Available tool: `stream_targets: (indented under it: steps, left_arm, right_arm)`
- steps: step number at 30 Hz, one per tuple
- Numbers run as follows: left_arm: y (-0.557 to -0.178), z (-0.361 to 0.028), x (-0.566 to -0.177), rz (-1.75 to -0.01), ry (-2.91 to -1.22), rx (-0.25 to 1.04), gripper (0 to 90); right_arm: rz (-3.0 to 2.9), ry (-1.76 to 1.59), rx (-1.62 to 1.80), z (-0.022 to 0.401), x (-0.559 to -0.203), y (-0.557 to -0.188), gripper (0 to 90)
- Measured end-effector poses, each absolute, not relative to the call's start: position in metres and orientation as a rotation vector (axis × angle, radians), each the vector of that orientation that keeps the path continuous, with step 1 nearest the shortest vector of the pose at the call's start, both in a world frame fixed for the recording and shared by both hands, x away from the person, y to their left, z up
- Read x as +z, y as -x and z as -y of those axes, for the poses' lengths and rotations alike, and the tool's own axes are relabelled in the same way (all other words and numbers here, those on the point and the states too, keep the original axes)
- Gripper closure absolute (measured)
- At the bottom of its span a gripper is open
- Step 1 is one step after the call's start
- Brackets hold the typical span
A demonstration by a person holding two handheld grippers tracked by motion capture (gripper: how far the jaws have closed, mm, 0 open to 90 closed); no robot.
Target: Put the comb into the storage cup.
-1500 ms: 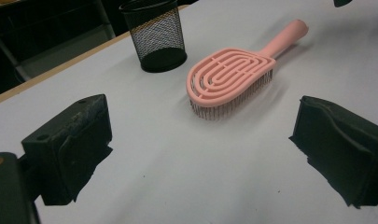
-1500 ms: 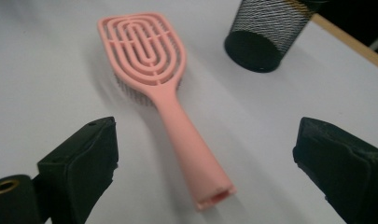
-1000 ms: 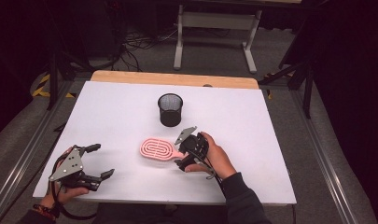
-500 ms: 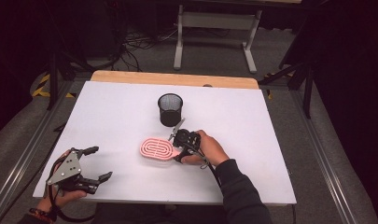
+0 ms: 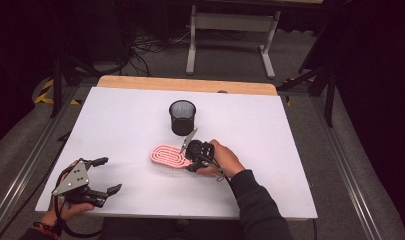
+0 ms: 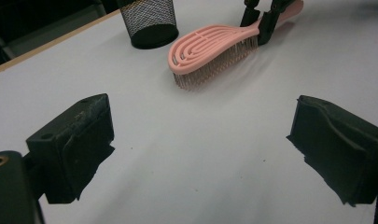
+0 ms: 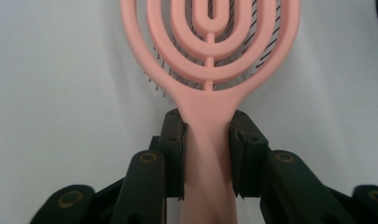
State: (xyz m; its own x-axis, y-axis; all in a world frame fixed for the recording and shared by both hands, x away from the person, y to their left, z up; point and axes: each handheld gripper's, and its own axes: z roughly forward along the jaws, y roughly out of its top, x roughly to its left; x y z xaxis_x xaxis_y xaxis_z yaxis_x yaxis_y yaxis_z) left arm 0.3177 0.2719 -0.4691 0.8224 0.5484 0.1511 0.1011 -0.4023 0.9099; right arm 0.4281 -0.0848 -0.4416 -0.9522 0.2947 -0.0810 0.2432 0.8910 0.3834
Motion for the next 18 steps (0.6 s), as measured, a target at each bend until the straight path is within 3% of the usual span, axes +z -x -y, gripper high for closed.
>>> stream_targets:
  steps: [18]
  left_arm:
    - [-0.318,-0.271,-0.470,-0.500,-1.950,0.535,8.8]
  right_arm:
    - [-2.663,-0.433,0.906,0.108,-0.436,-0.404,69.7]
